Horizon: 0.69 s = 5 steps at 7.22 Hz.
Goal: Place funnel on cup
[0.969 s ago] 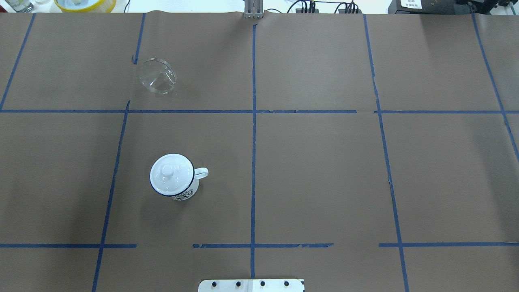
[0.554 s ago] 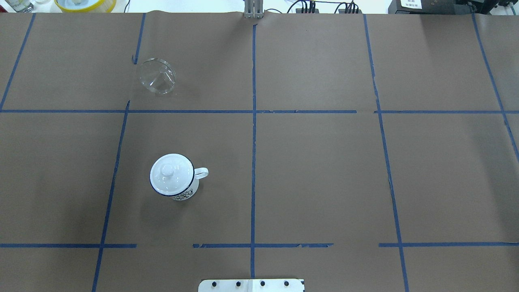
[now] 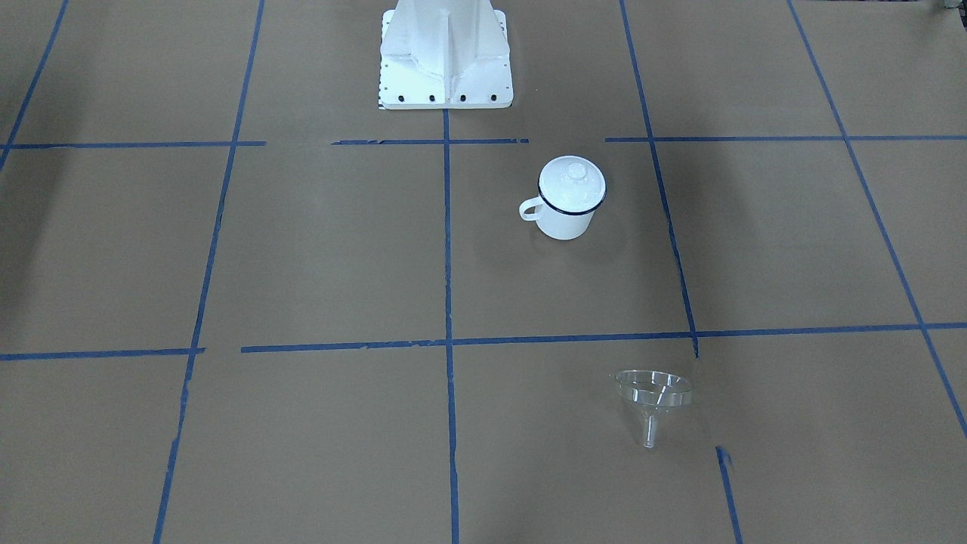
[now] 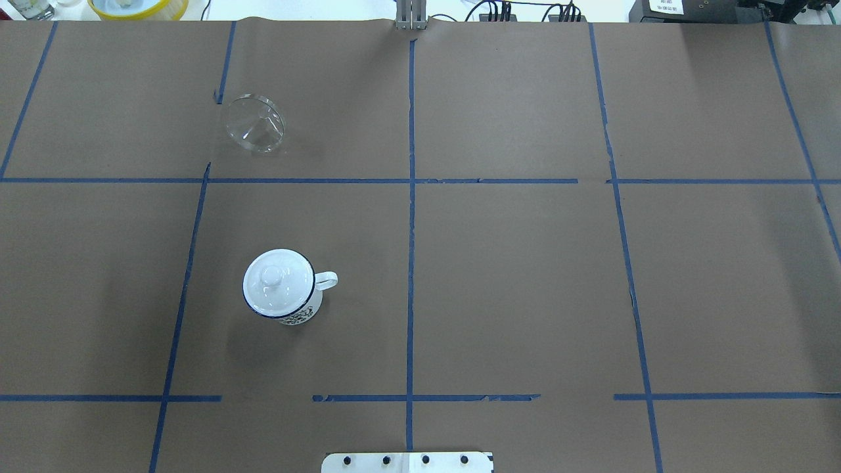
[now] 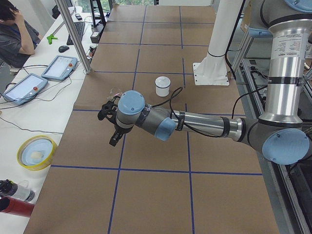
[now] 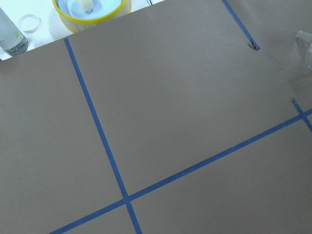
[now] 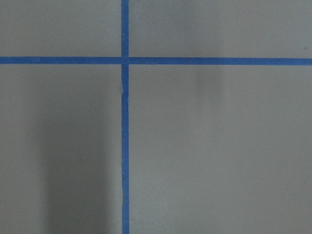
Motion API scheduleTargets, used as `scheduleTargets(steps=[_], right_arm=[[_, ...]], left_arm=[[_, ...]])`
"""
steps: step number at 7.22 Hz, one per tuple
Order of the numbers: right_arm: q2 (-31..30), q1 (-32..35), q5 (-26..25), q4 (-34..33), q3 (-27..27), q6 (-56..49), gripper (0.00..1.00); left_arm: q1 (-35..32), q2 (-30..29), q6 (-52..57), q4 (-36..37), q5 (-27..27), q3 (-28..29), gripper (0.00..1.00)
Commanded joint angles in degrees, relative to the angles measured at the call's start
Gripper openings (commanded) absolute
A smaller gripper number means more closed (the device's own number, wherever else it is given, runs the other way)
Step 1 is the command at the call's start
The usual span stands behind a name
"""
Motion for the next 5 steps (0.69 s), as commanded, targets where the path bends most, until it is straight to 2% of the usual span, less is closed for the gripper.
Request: scheduleTargets(steps=[1,3,4,5], right_arm=[[0.0,0.0,0.0,0.0,0.01,0.0,1.0],[0.0,0.0,0.0,0.0,0.01,0.0,1.0],[0.0,0.0,0.0,0.0,0.01,0.0,1.0],[0.0,0.0,0.0,0.0,0.01,0.0,1.0]], left_arm=[[12.09,0.21,-22.2,-2.11,8.57,-6.99,1.0],[26.76,-0.66,-44.09,-1.94,11.68,-15.77,1.0],[35.45,-1.54,-54.64,1.02,16.23,-20.17,1.0],[42.94,-7.11,-63.1,8.01,21.41,-22.13,1.0]])
